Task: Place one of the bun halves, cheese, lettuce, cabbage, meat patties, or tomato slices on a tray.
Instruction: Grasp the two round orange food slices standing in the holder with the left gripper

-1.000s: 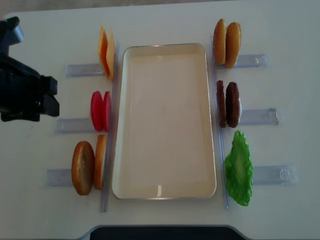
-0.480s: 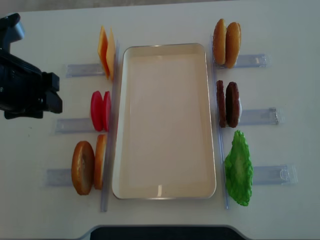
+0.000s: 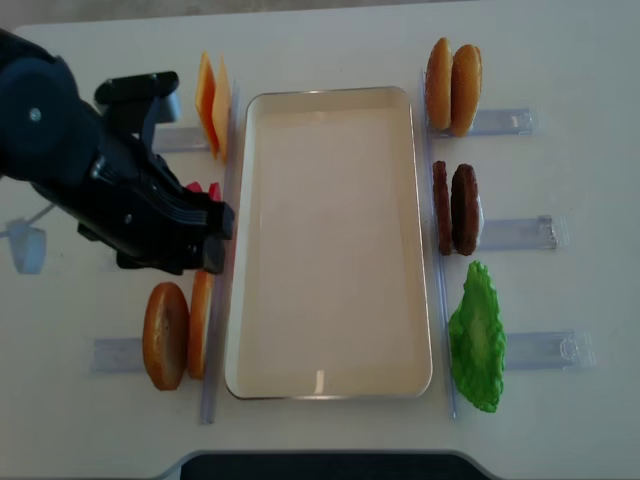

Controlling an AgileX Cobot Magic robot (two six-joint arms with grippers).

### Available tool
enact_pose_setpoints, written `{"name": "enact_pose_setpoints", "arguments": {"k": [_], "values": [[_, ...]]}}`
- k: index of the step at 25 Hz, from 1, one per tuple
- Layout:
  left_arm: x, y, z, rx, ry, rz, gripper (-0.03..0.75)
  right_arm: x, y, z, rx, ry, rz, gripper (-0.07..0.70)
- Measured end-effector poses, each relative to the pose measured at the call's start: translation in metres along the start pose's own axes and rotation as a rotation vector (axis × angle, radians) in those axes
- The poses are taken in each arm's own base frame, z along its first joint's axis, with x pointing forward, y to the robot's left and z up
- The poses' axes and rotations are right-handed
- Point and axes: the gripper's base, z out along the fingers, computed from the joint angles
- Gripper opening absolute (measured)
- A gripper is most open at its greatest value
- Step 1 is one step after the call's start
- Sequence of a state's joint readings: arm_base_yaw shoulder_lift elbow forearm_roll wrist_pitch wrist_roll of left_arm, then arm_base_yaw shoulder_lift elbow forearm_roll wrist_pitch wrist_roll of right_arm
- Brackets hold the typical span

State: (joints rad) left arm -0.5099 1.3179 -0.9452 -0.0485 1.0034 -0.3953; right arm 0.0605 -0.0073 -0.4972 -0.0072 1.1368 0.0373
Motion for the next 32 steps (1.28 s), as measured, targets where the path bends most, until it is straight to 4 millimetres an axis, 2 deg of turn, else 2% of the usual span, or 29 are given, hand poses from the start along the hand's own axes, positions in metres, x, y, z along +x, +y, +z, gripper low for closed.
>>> {"name": "enact_pose_setpoints", "arguments": {"k": [5, 17, 25, 32], "values": [[-0.001, -0.004, 0.011, -0.017, 0.041, -0.030, 0.391, 0.000, 0.000, 0.000, 0.000, 0.000, 0.000, 0.307], [0.002, 0.004, 0.011, -0.110, 0.073, -0.082, 0.391, 0.000, 0.000, 0.000, 0.000, 0.000, 0.000, 0.307], [-0.004, 0.002, 0.038, -0.147, 0.147, -0.063, 0.391, 0.000, 0.000, 0.000, 0.000, 0.000, 0.000, 0.307], [-0.008, 0.001, 0.054, -0.154, 0.168, -0.052, 0.391, 0.000, 0.000, 0.000, 0.000, 0.000, 0.000, 0.307]]}}
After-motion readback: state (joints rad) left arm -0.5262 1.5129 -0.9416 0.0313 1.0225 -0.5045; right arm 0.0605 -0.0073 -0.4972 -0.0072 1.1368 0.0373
